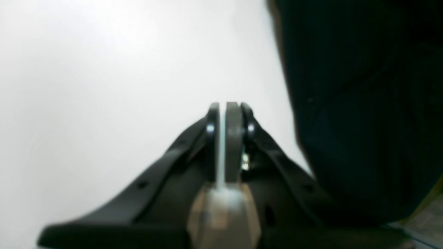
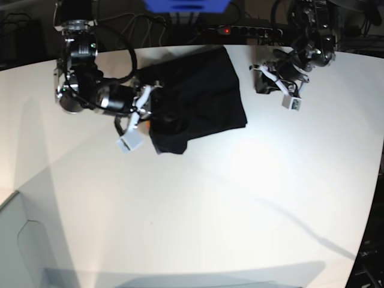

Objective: Fold the T-shirt properly
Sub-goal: 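Fold the held shirt end over the bundle with the right gripper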

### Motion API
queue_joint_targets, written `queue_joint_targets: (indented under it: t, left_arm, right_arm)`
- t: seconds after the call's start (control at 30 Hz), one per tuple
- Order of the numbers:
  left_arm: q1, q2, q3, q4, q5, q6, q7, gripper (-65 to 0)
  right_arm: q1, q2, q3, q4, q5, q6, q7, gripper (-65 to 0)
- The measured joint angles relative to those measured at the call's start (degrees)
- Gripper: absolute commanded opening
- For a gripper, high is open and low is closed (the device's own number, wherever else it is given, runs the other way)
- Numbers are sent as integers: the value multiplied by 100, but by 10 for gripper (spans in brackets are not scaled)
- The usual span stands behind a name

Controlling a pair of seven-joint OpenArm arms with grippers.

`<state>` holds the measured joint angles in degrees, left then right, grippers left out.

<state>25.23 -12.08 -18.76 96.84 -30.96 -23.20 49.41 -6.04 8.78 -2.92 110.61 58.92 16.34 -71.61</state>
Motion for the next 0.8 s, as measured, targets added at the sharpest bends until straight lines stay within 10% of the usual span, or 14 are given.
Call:
queue_joint_targets:
  t: [0.8]
  left_arm:
    - [-4, 2, -28, -4, 2, 2, 0, -611]
  right_arm:
    - [487, -44, -2262, -2247, 70, -492, 1858, -650]
